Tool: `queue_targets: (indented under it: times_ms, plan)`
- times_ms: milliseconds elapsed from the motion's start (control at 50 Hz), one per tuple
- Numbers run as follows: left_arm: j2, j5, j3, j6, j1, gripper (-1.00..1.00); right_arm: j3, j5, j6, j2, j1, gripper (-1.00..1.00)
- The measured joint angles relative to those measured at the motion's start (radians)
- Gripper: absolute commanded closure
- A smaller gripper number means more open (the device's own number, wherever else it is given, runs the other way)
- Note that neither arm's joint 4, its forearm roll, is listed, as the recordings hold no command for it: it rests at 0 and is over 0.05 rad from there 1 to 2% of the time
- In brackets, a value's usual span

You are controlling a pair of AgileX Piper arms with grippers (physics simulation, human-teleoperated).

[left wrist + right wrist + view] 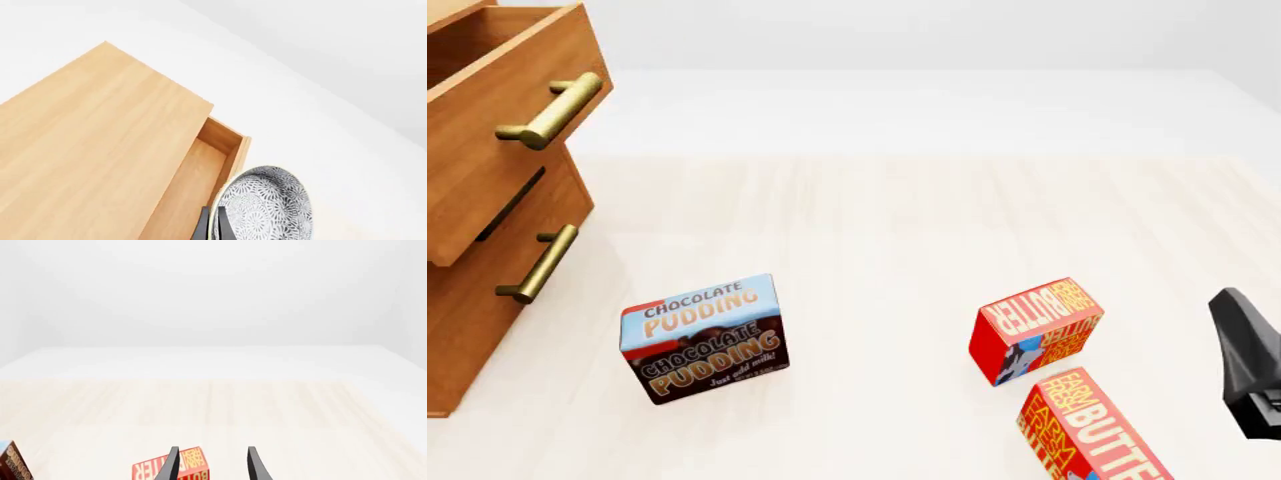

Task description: Put the bowl in the top drawer of the cabinet.

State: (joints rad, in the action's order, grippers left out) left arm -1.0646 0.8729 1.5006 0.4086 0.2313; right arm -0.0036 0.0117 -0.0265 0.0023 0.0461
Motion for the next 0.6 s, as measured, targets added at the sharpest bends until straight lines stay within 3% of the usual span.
queue_targets:
  times_ms: [600]
  plan:
    - [-0.024,0.032,0.008,0.064,0.103,1.0,0.0,0.002,0.001,0.0,0.002,-1.0]
